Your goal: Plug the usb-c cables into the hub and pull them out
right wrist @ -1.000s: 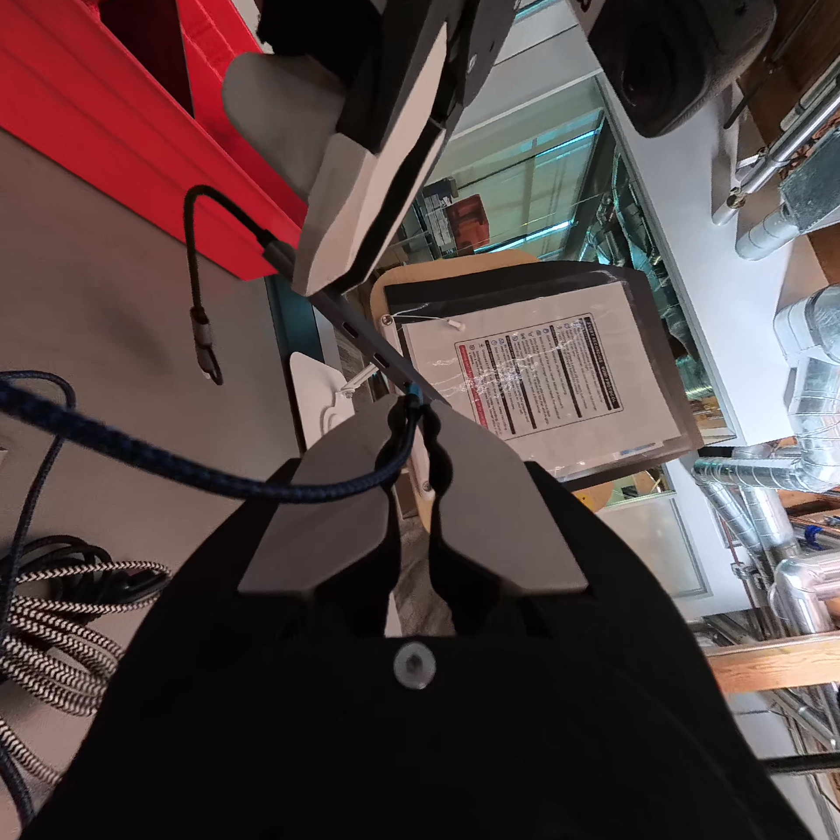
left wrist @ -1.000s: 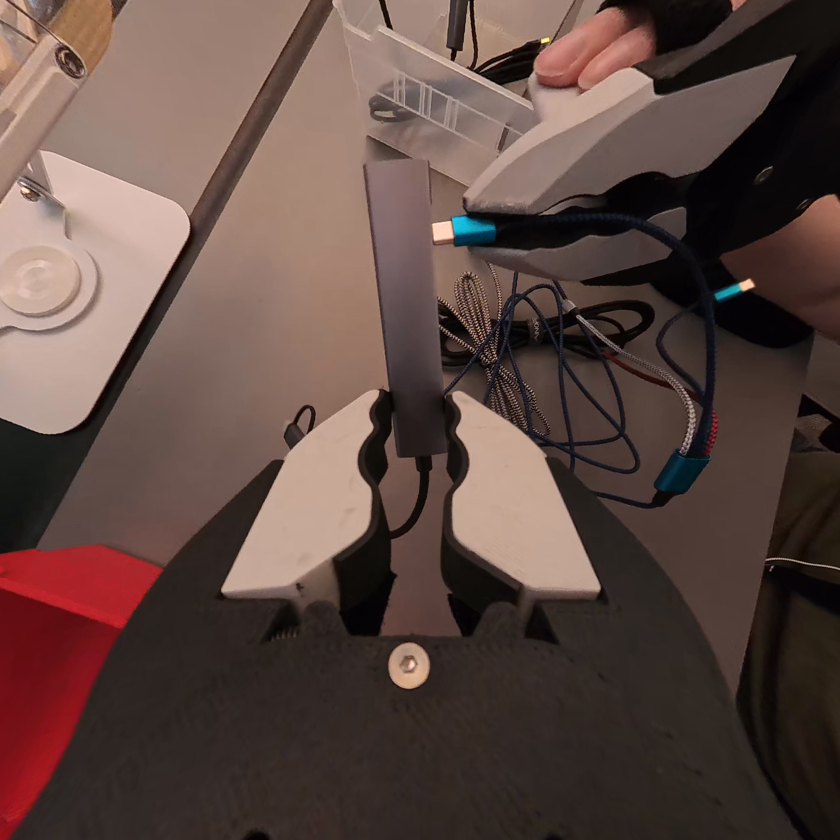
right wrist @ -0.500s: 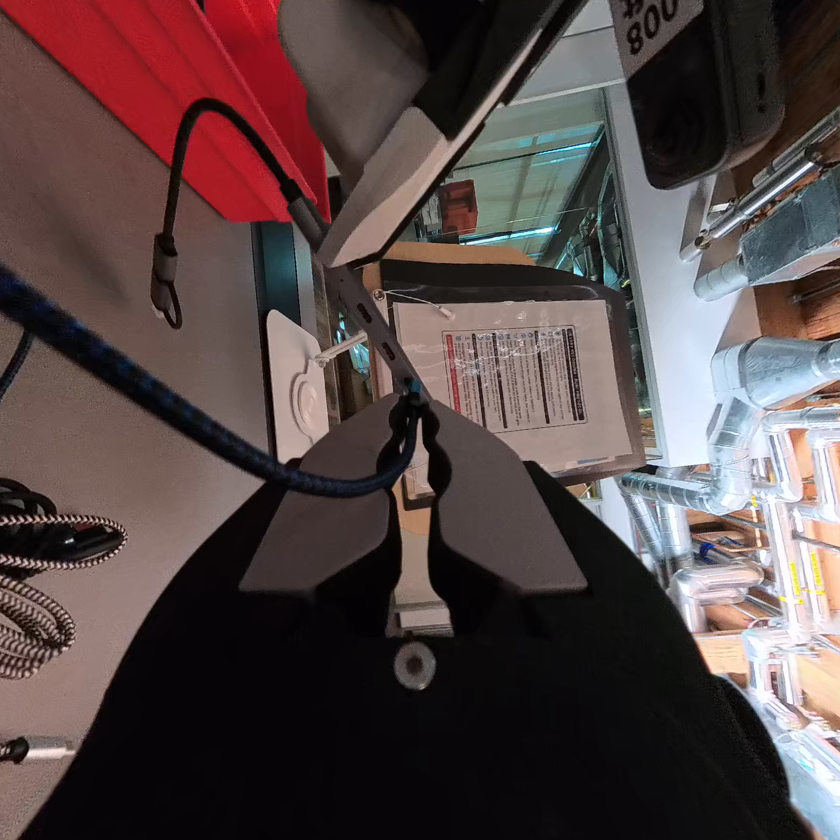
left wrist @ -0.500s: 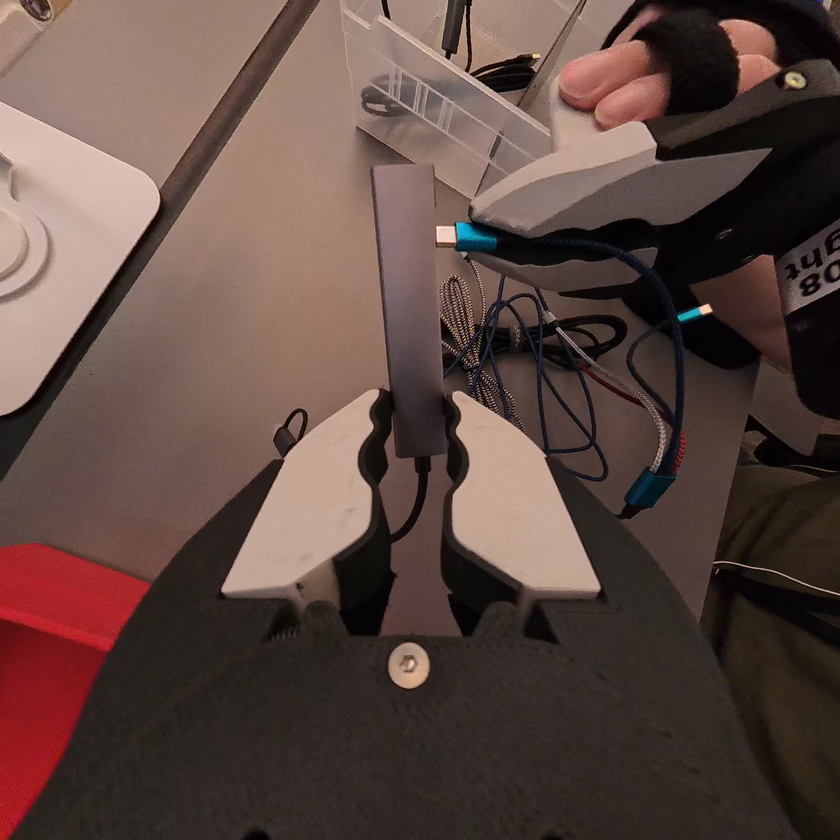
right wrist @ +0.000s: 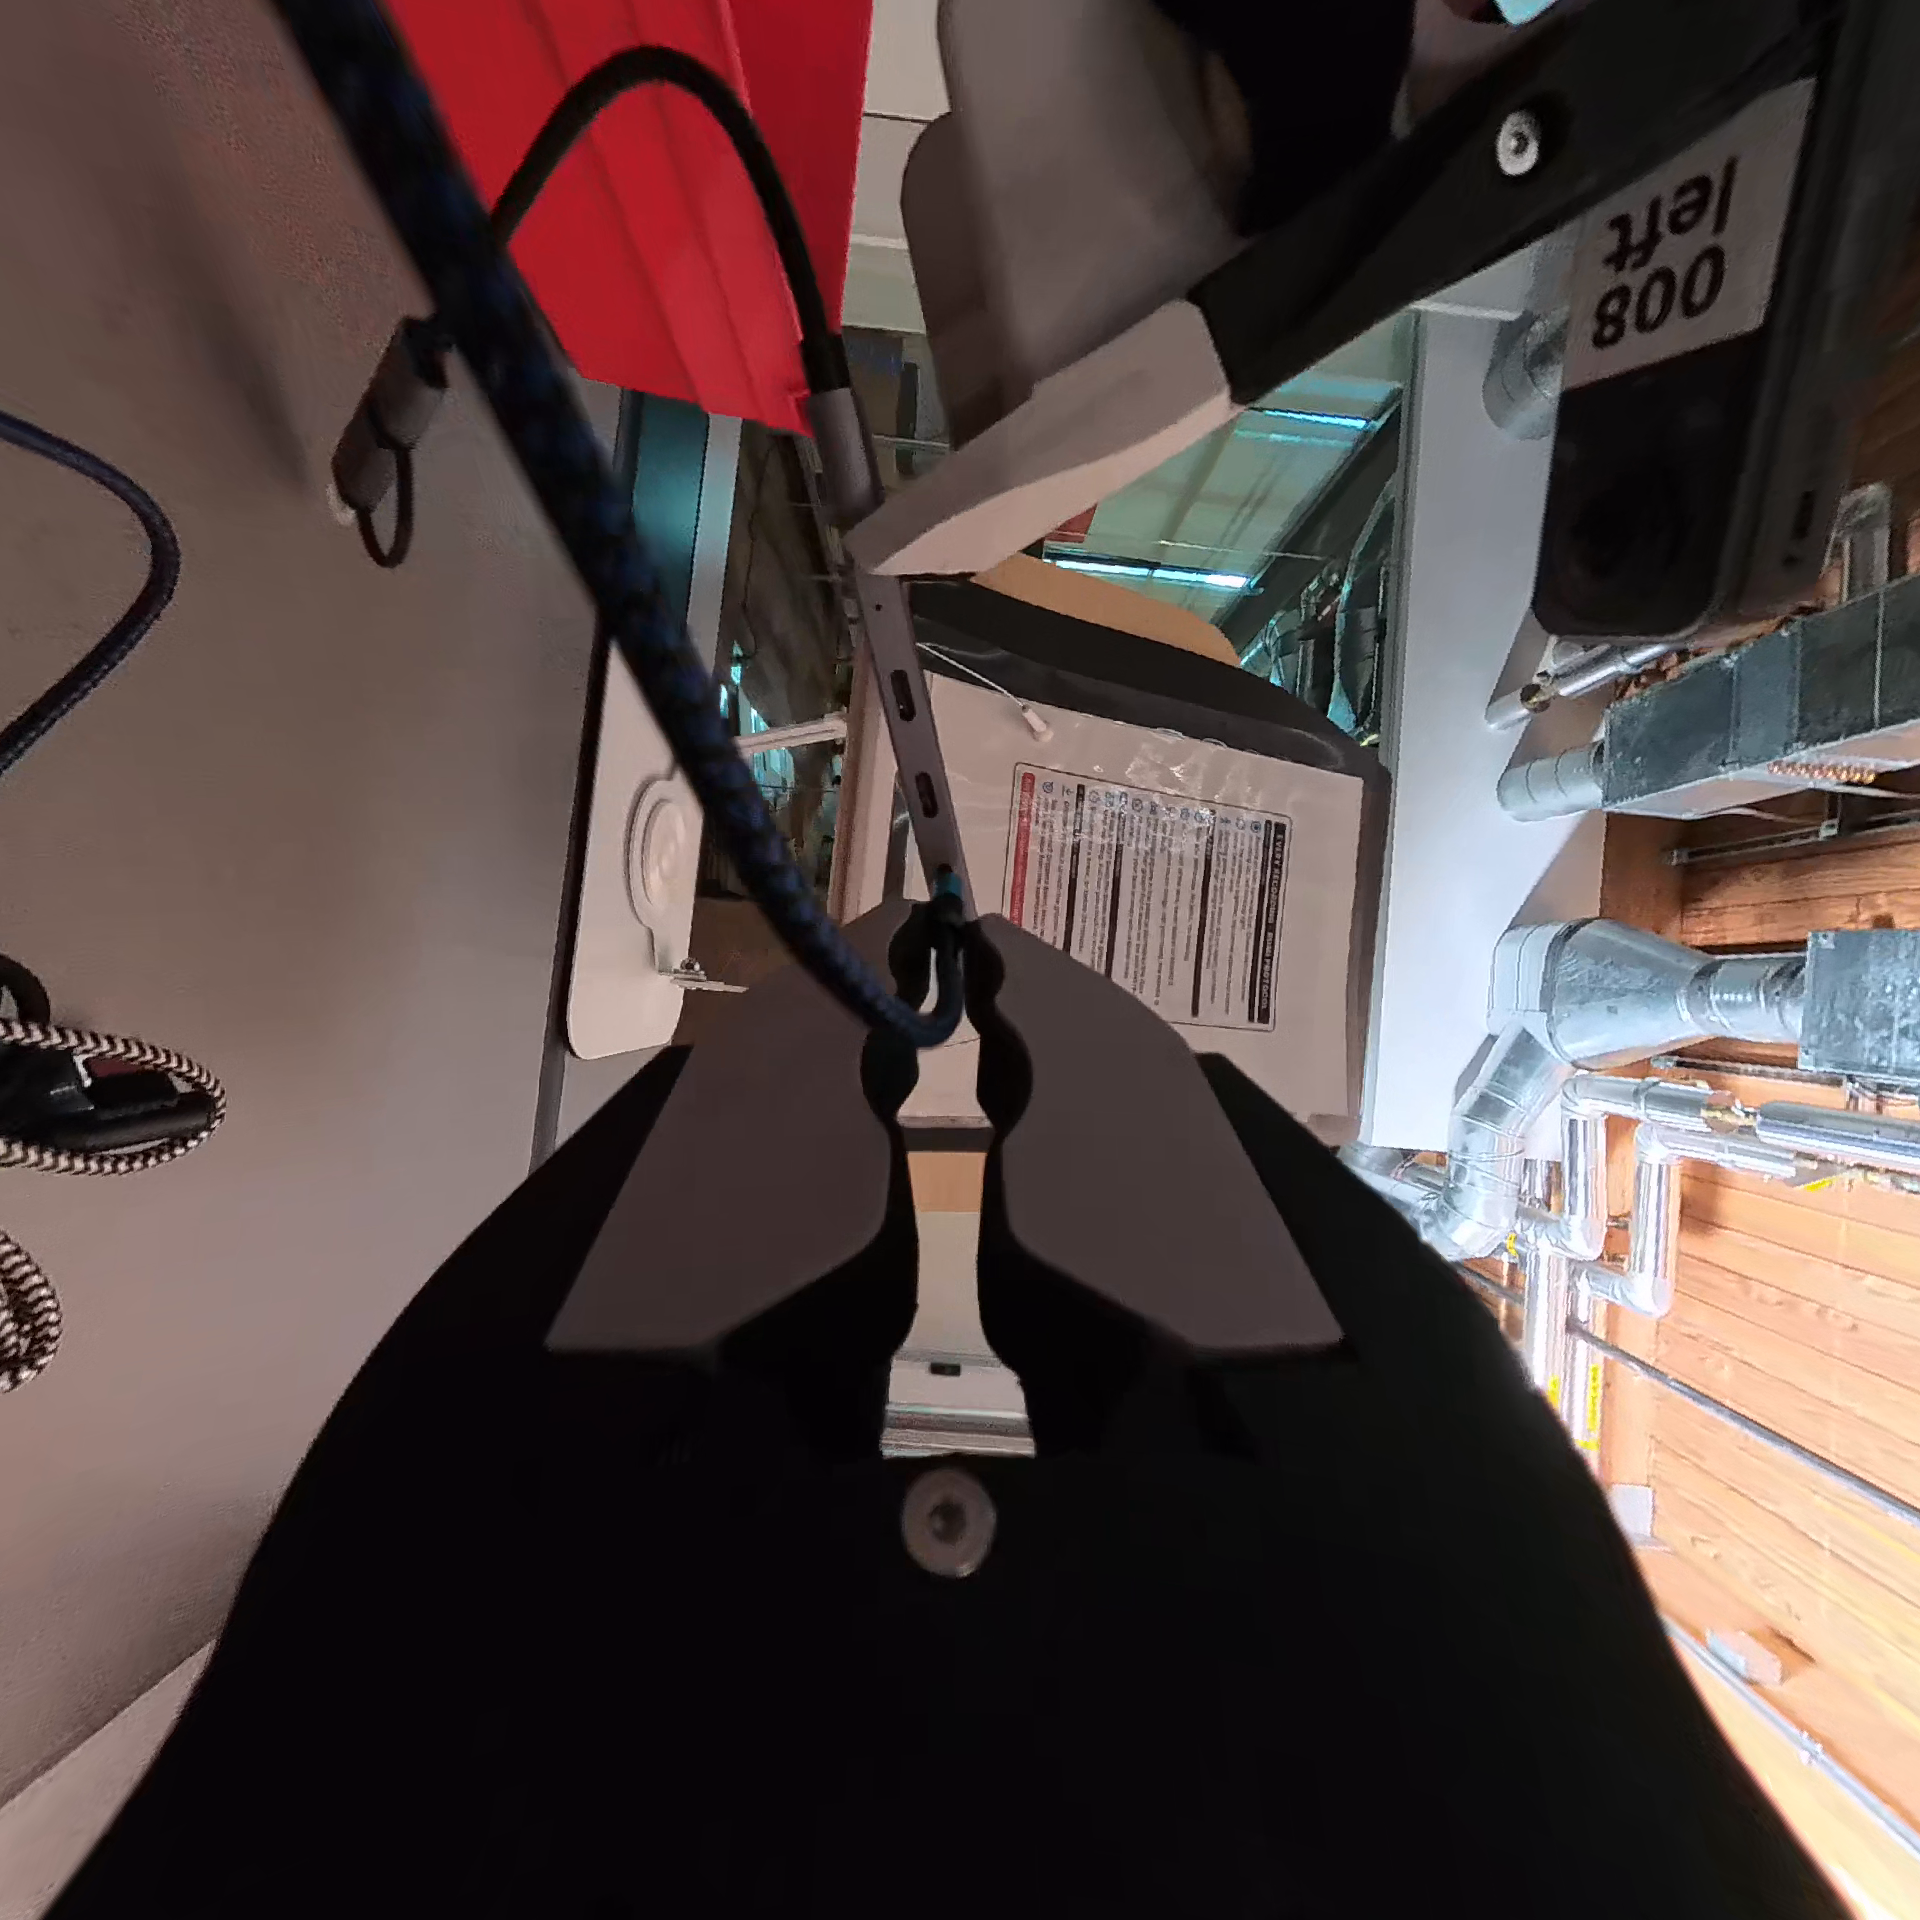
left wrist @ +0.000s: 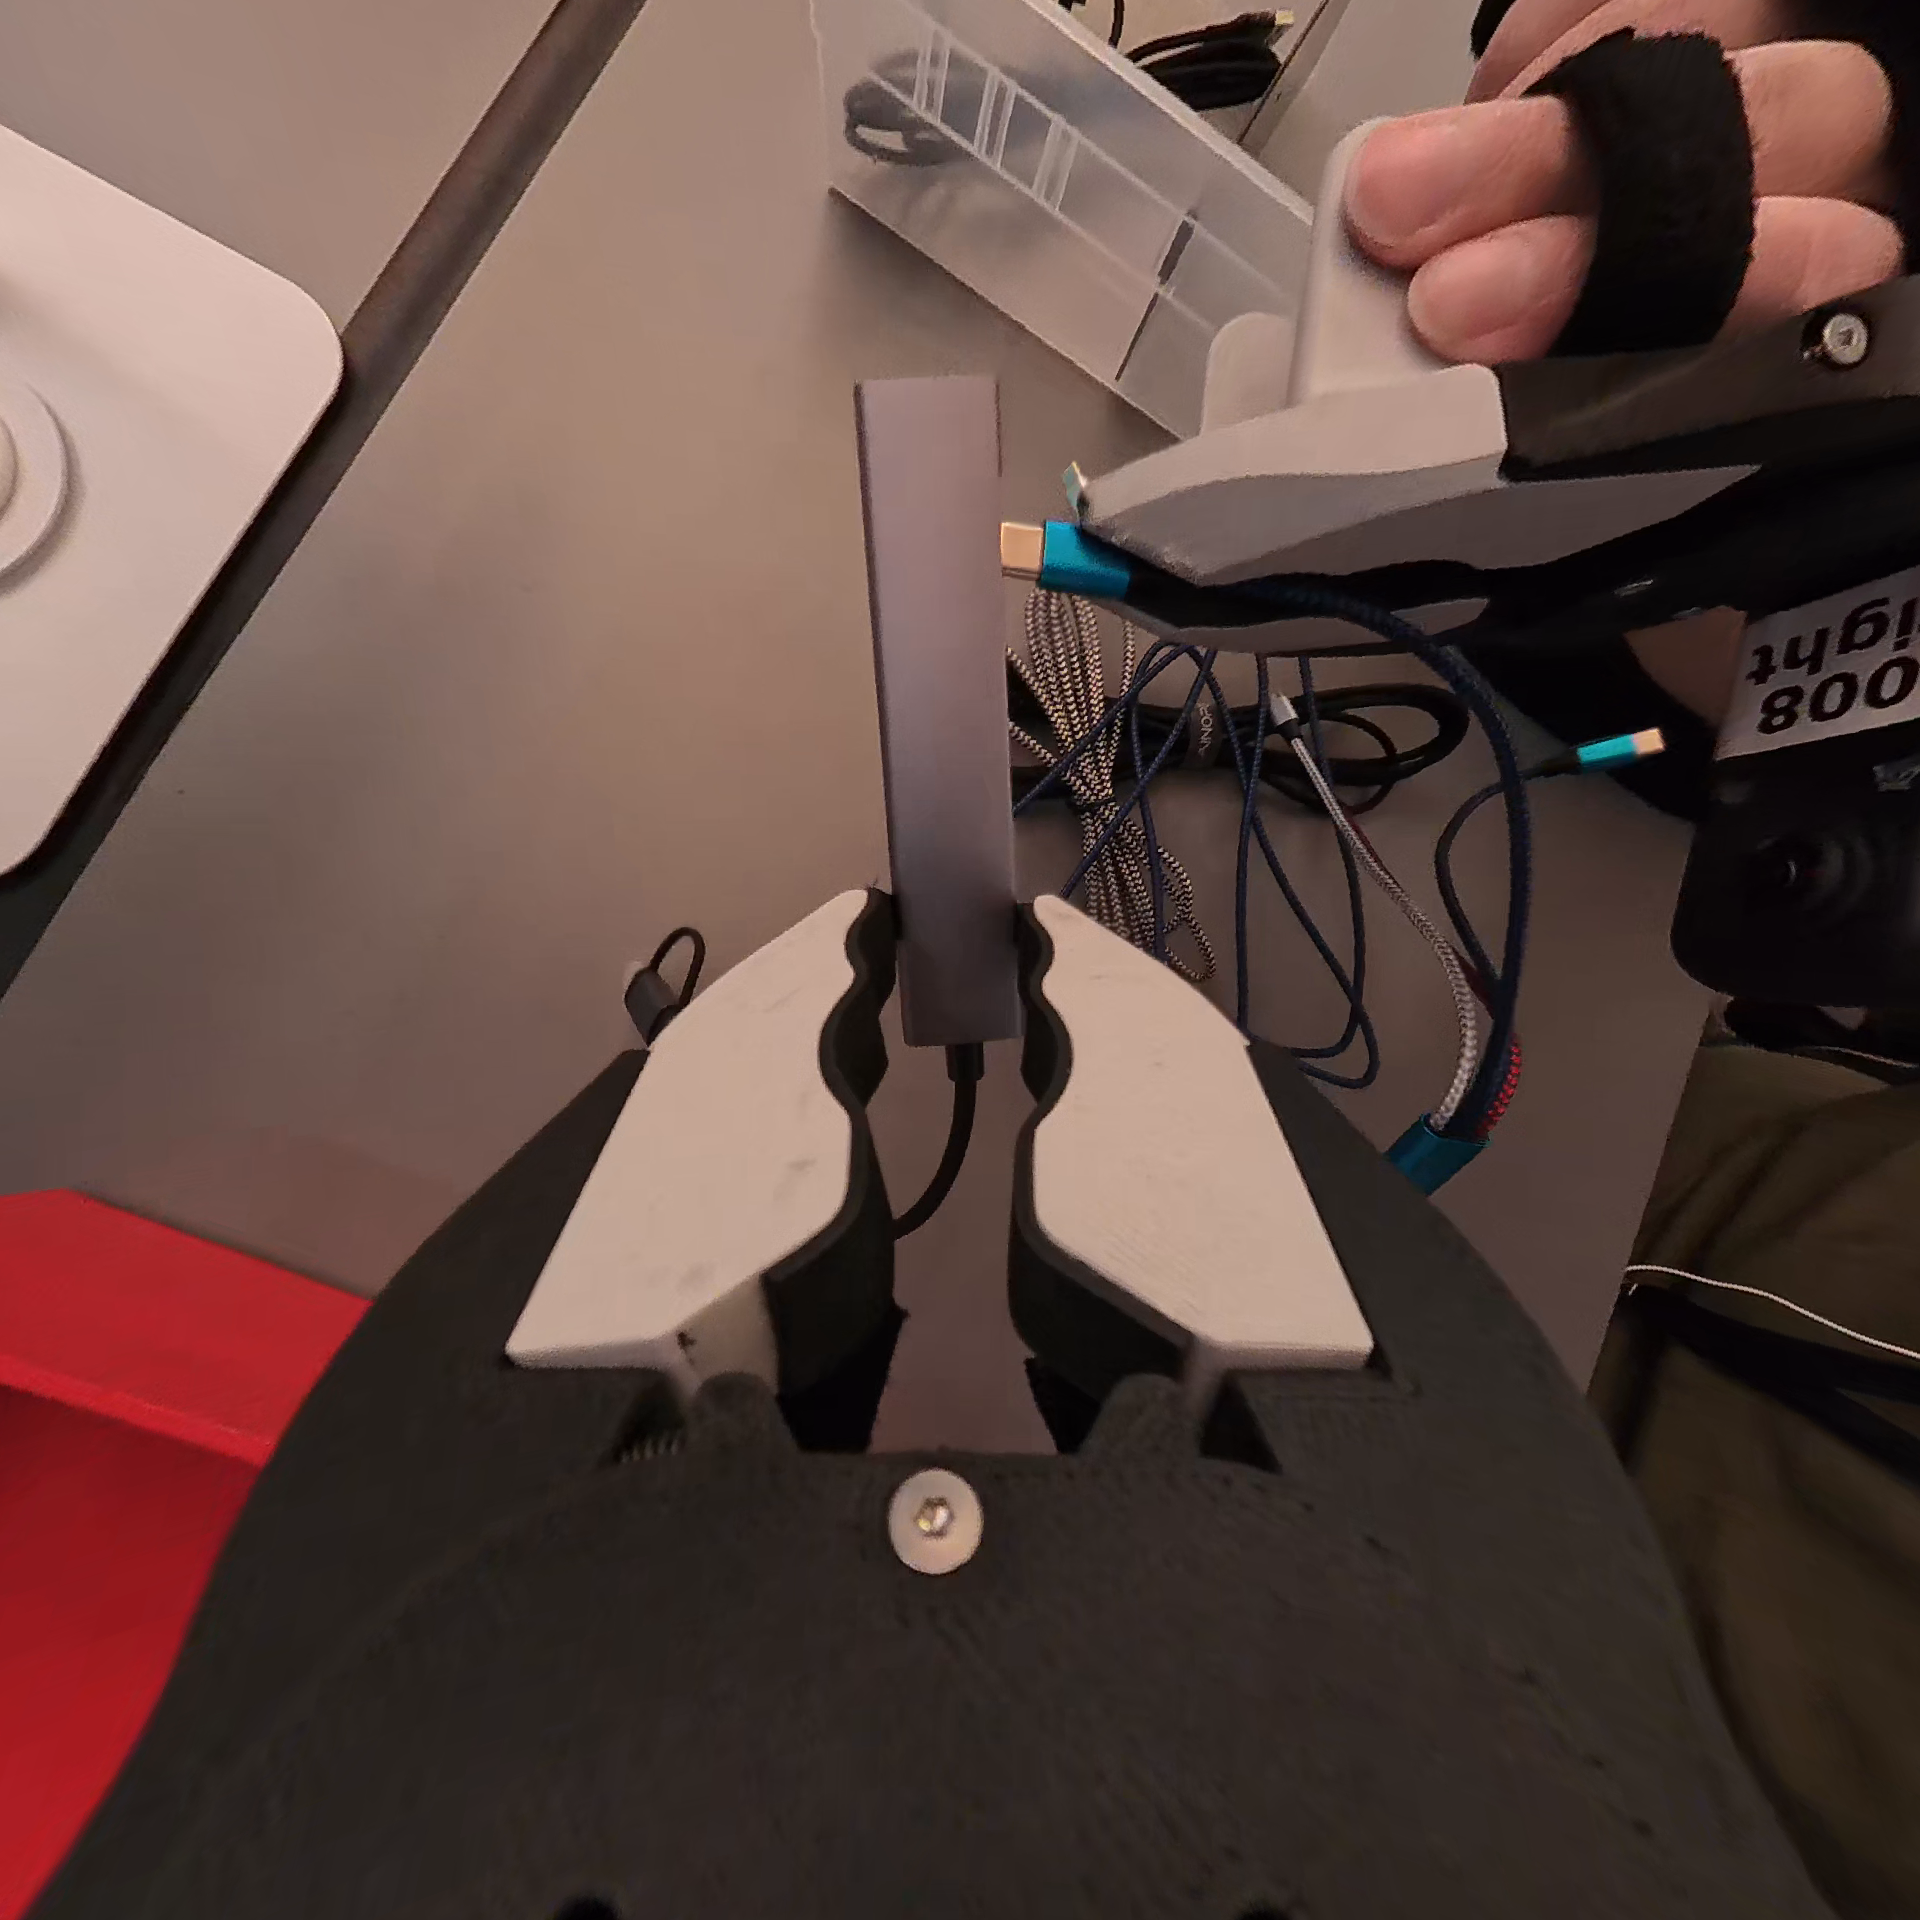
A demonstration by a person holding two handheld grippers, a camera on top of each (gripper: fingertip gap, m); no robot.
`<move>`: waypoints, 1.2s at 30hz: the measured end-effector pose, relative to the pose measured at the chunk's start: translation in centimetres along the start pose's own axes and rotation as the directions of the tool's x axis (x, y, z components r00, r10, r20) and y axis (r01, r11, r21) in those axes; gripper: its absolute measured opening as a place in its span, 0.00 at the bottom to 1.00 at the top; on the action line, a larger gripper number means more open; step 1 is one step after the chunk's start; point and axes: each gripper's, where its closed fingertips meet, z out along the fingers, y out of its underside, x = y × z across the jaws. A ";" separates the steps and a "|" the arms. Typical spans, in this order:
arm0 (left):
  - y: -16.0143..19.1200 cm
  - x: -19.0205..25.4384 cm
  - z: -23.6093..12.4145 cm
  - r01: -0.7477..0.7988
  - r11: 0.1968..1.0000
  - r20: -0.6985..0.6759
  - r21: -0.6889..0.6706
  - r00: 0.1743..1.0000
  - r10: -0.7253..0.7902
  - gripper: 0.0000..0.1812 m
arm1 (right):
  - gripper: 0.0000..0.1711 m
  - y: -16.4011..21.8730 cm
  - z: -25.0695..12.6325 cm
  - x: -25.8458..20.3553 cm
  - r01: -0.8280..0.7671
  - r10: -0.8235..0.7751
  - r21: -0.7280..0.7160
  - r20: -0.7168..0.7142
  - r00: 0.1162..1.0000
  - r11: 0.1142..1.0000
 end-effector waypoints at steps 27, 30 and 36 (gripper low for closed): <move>2.7 0.1 0.7 -0.086 0.982 -0.001 -0.166 0.996 0.087 0.12 | 0.03 -2.3 -0.5 -2.0 0.126 -0.134 0.124 0.059 0.989 0.984; 3.0 0.2 0.6 -0.111 0.977 -0.005 -0.181 0.994 0.112 0.12 | 0.03 -2.5 -0.7 -2.1 0.123 -0.133 0.145 0.061 0.989 0.982; 3.4 0.5 0.5 -0.167 0.965 -0.014 -0.202 0.986 0.167 0.12 | 0.03 -3.0 -0.9 -2.4 0.124 -0.138 0.177 0.068 0.988 0.976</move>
